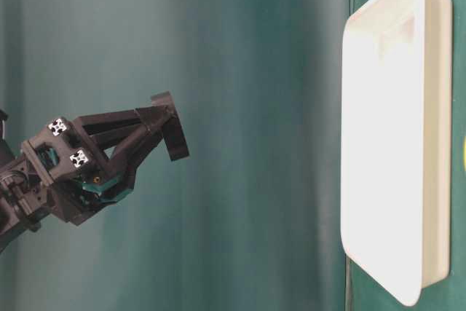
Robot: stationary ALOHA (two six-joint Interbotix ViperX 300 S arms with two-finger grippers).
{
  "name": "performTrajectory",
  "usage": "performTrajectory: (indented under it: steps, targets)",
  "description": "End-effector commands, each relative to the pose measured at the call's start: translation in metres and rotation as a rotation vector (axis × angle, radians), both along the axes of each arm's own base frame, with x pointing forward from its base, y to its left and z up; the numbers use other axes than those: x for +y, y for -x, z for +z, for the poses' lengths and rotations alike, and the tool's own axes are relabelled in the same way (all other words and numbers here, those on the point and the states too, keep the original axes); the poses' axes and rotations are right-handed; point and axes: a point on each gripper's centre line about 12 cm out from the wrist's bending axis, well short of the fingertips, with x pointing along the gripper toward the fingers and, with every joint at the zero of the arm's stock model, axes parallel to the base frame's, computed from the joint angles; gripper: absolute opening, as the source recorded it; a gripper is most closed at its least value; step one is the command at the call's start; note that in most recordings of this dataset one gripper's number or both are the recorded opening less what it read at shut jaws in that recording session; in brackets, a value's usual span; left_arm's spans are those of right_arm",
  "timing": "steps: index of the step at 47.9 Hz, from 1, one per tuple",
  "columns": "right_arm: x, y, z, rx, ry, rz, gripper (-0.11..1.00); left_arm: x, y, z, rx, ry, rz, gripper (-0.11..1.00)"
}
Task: Pick up the tape from a random location and place it into the white case.
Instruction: 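Lower the black roll into the tray and open the left gripper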
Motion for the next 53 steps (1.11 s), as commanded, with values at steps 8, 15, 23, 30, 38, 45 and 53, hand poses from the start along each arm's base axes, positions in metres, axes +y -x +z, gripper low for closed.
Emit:
performTrajectory:
  steps: [8, 15, 23, 30, 38, 45, 53]
  targets:
    - [0.000, -0.003, 0.010, -0.026, 0.002, -0.001, 0.91, 0.000, 0.002, 0.007, -0.024, -0.010, 0.000, 0.18]
    - [0.000, -0.003, 0.010, -0.026, 0.002, -0.001, 0.91, 0.002, -0.001, -0.009, -0.008, -0.005, 0.002, 0.18]
    - [0.000, -0.003, 0.011, -0.028, 0.001, -0.001, 0.91, 0.007, -0.005, -0.039, 0.017, 0.007, 0.014, 0.18]
    - [0.000, -0.003, 0.010, -0.024, 0.002, -0.001, 0.91, 0.012, -0.011, -0.075, 0.046, 0.019, 0.022, 0.18]
    - [0.000, -0.005, 0.006, -0.011, 0.002, 0.000, 0.91, 0.021, -0.015, -0.113, 0.073, 0.028, 0.036, 0.18]
    - [0.000, -0.006, 0.004, -0.003, 0.005, 0.000, 0.91, 0.023, -0.017, -0.142, 0.096, 0.037, 0.040, 0.18]
    - [0.000, -0.006, 0.004, -0.003, 0.006, 0.000, 0.91, 0.032, -0.013, -0.168, 0.142, 0.054, 0.062, 0.18]
